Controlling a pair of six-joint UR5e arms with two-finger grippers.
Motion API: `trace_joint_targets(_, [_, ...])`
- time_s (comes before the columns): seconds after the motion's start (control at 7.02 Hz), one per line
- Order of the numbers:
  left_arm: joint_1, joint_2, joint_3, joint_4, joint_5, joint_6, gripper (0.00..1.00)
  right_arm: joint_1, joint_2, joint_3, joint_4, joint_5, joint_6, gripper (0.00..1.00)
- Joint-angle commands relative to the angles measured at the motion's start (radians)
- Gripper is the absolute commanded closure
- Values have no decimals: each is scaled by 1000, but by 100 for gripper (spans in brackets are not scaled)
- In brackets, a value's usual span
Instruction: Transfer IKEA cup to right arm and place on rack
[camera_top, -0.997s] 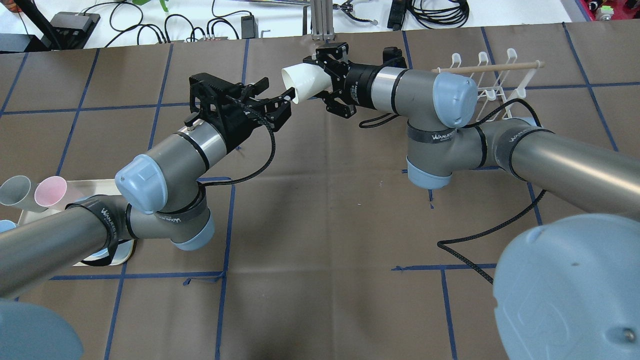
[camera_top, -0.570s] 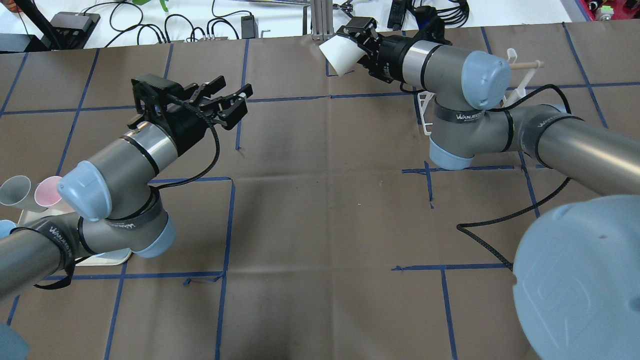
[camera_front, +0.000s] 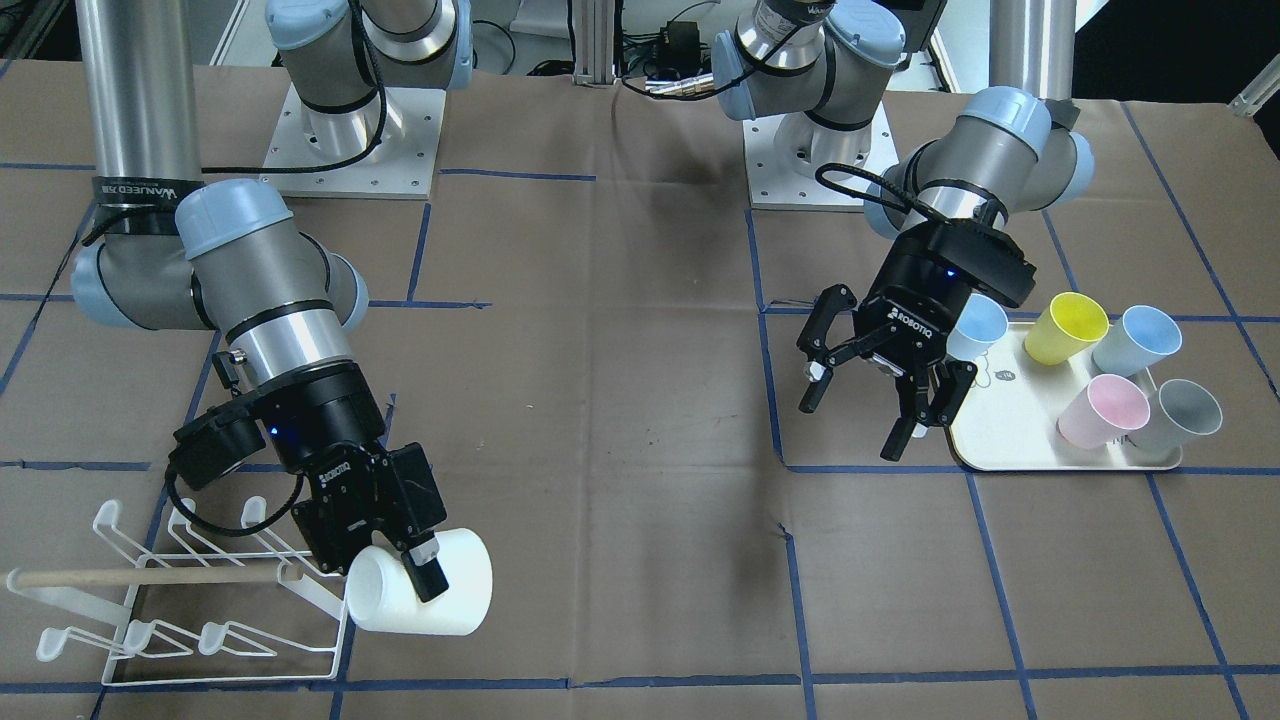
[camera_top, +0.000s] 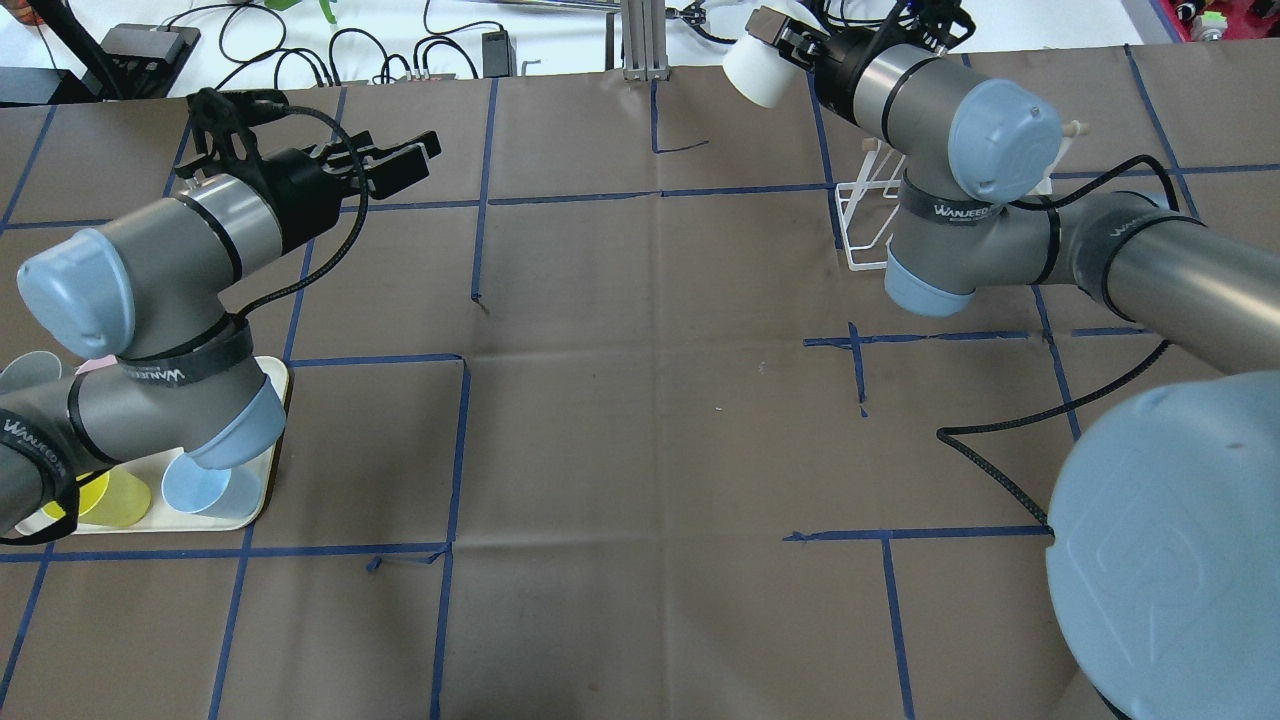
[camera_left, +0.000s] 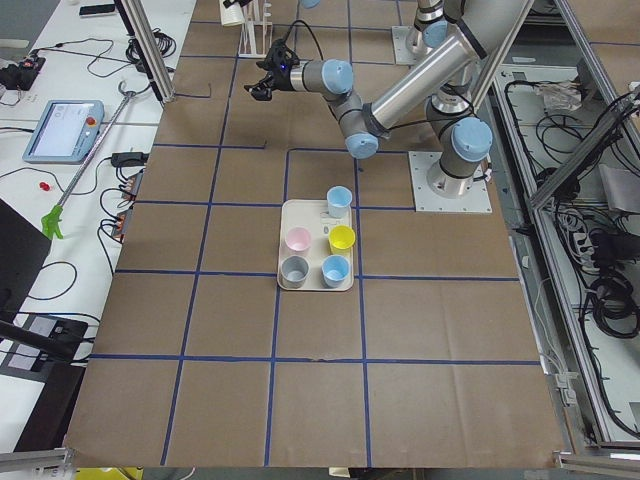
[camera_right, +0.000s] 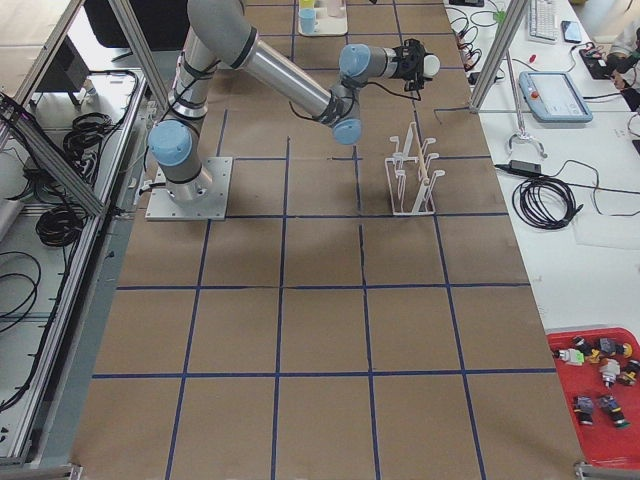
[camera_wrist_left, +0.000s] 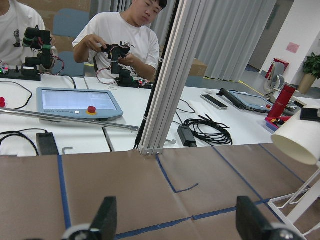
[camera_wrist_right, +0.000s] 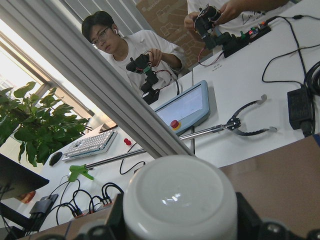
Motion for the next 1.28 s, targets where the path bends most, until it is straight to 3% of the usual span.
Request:
trace_joint_targets(0.0, [-76, 46, 127, -420, 271, 0, 1, -31, 4, -16, -67, -41, -295, 73])
trace_joint_targets(0.14, [-159, 59, 249, -717, 444, -15, 1, -57, 10, -13, -117, -42, -331, 73])
trace_joint_targets(0.43, [-221, 60, 470, -1200, 539, -87, 1, -147, 47, -16, -180, -26, -389, 73])
trace_joint_targets(0.57, [-221, 72, 534, -1408, 635, -83, 1, -170, 85, -17, -217, -25, -411, 72])
trace_joint_targets(0.71, [-227, 101, 557, -1526, 709, -81, 1, -175, 102, -16, -210, -25, -475, 71])
trace_joint_targets(0.85, [-227, 149, 553, -1617, 708, -89, 1, -175, 107, -14, -208, -28, -483, 71])
trace_joint_targets(1.14, [-224, 190, 527, -1628, 655, -90, 1, -177, 102, 1, -153, -29, -503, 71])
